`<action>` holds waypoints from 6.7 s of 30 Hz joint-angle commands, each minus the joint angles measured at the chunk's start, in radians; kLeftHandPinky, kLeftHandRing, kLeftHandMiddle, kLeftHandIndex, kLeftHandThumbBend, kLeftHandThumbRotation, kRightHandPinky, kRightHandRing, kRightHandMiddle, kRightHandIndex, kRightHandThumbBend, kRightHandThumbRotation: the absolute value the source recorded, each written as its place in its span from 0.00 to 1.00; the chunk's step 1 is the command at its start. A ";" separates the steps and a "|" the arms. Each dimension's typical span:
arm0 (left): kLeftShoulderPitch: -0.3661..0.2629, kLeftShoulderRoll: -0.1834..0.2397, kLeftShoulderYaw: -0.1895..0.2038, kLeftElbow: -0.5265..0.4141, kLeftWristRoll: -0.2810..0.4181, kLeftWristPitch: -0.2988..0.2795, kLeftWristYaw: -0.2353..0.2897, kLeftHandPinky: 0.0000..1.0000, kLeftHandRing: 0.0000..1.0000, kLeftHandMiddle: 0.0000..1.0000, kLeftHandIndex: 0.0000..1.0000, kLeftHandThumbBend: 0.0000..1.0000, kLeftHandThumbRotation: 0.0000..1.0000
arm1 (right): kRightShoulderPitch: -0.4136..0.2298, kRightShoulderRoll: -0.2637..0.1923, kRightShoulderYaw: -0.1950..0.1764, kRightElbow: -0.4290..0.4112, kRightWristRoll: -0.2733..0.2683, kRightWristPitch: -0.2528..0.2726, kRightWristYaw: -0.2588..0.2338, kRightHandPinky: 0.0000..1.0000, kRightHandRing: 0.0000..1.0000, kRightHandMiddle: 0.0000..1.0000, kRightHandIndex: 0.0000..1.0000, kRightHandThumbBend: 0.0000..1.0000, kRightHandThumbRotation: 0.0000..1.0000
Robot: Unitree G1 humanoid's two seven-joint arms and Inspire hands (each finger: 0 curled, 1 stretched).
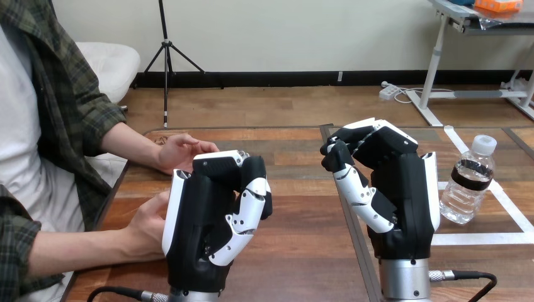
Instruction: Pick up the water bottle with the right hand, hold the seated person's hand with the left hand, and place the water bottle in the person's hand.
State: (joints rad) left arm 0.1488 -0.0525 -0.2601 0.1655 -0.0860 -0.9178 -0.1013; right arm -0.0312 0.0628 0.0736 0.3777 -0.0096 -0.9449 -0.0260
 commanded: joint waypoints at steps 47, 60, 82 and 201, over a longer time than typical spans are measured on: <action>-0.079 -0.057 -0.001 0.035 -0.027 -0.030 -0.024 0.08 0.11 0.20 0.23 0.00 0.00 | -0.103 -0.017 -0.083 0.020 -0.283 -0.055 -0.191 0.60 0.72 0.78 0.75 0.60 0.40; -0.087 -0.058 0.005 0.041 -0.025 -0.030 -0.022 0.08 0.11 0.20 0.23 0.00 0.00 | -0.116 -0.044 -0.098 0.019 -0.341 -0.044 -0.253 0.75 0.84 0.88 0.83 0.63 0.39; -0.097 -0.049 0.006 0.046 -0.035 -0.031 -0.031 0.08 0.11 0.20 0.24 0.00 0.00 | -0.139 -0.085 -0.111 0.034 -0.332 -0.060 -0.299 0.92 0.96 0.95 0.90 0.65 0.43; -0.124 -0.039 0.023 0.092 -0.096 -0.035 -0.087 0.06 0.10 0.19 0.27 0.04 0.00 | -0.146 -0.321 -0.162 -0.104 -0.784 0.484 -0.853 1.00 1.00 1.00 1.00 0.58 0.67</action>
State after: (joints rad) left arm 0.0823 -0.0467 -0.2533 0.2448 -0.1737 -0.9356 -0.1838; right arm -0.1299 -0.2149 -0.0961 0.3357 -0.7765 -0.4962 -0.8831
